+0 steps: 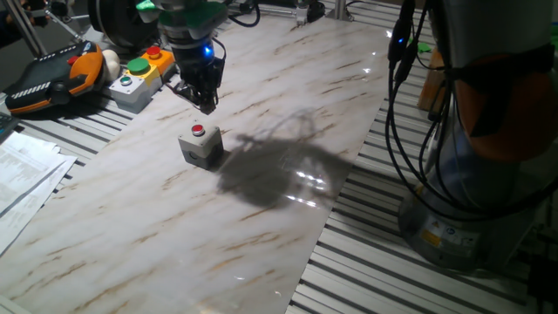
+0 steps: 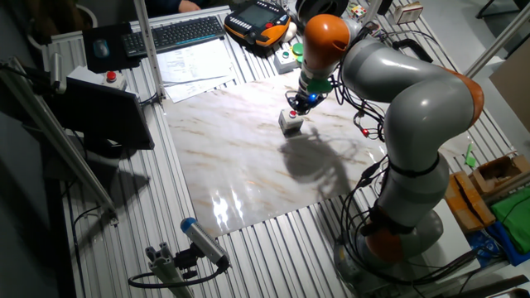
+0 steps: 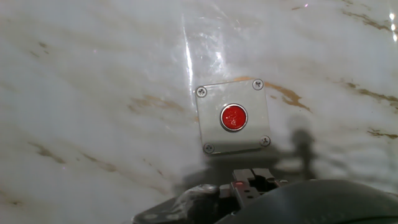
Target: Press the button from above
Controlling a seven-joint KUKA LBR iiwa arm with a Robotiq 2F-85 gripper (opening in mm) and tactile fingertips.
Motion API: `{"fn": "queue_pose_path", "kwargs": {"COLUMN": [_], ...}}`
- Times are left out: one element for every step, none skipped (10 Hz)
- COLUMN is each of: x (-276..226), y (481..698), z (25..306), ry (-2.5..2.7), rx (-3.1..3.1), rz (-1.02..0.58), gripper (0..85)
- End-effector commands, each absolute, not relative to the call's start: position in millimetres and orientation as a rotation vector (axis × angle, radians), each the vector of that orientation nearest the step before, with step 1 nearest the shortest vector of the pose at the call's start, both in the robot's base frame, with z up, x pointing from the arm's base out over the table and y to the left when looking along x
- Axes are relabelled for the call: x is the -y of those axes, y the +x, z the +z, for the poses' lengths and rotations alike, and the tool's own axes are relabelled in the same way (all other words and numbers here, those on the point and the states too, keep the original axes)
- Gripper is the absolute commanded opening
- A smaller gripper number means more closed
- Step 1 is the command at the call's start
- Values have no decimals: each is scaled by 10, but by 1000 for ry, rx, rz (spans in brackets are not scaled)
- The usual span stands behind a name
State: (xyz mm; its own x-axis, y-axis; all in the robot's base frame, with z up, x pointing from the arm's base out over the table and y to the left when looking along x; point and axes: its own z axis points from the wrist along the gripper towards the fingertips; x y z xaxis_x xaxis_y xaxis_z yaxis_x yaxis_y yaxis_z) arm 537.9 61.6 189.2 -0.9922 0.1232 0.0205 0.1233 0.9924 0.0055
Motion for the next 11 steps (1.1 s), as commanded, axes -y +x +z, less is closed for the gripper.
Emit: {"fn": "queue_pose_path", "kwargs": {"x": [-618,-618,-616,-615,-615,-617,-616,-615,-615,-614,-609], "y": [5386,5389,5391,5395,5395,5393,5390,5390,5391,5390,5395], "z": [1902,1908,1906,1906,1908,1911,1914,1916,1915,1916,1919], "ry": [-193,-190,-190,-188,-188,-185,-185,-185,-182,-180,-180], "rx": [3114,3113,3113,3111,3108,3104,3102,3102,3103,3104,3108], "rz": [-10,-7,-5,-7,-7,-9,-9,-6,-6,-2,3], "gripper": [7,7,7,7,7,7,7,7,7,7,7]}}
